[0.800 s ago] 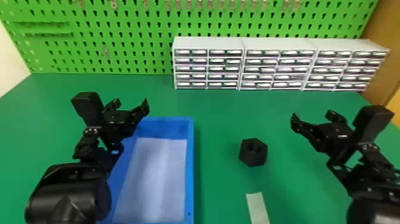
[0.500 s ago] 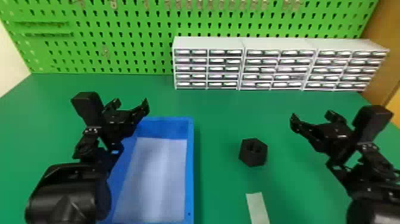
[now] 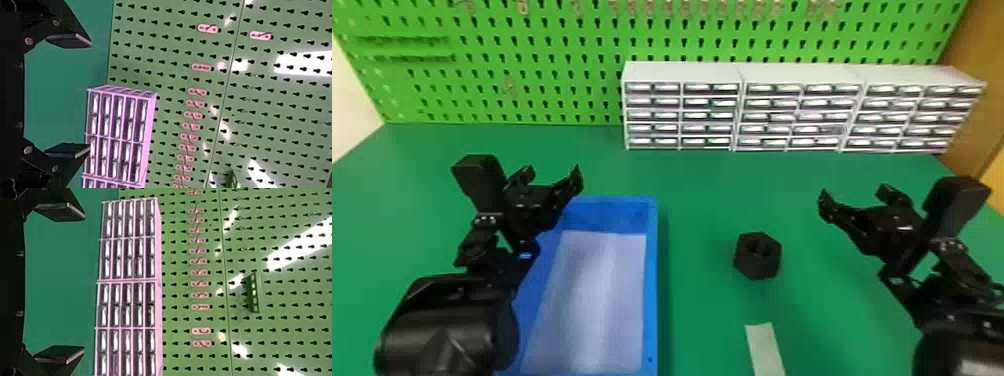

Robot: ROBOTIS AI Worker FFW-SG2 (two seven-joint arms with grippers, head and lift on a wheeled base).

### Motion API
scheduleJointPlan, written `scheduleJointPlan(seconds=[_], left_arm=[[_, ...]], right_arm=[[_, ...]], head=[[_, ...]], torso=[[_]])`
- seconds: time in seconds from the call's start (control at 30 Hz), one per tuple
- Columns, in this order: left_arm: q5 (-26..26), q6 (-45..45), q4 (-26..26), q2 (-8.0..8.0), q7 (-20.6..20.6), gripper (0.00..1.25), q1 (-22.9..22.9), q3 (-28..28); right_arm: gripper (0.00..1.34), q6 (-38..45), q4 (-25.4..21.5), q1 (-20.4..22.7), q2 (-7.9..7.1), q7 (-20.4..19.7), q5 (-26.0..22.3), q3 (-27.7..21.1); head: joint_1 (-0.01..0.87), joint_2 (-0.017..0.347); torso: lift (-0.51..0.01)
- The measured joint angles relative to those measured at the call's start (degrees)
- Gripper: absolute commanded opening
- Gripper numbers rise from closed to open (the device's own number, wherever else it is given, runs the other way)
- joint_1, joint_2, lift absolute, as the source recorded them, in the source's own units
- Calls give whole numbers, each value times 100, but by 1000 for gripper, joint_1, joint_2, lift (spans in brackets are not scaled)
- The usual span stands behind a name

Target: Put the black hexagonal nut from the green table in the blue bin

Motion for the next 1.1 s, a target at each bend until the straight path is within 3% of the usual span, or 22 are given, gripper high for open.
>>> scheduleJointPlan(seconds=[0.8,1.1], left_arm=[[0,0,0,0,0,919,1,-9],[17,0,-1,0,0,919,30,6]], right_arm=[[1224,57,0,23,8,0,-15,-5],[1224,874,-19,-281,8,-116,-128,-29]], head=[[686,51],[686,51]], torso=[[-97],[-97]])
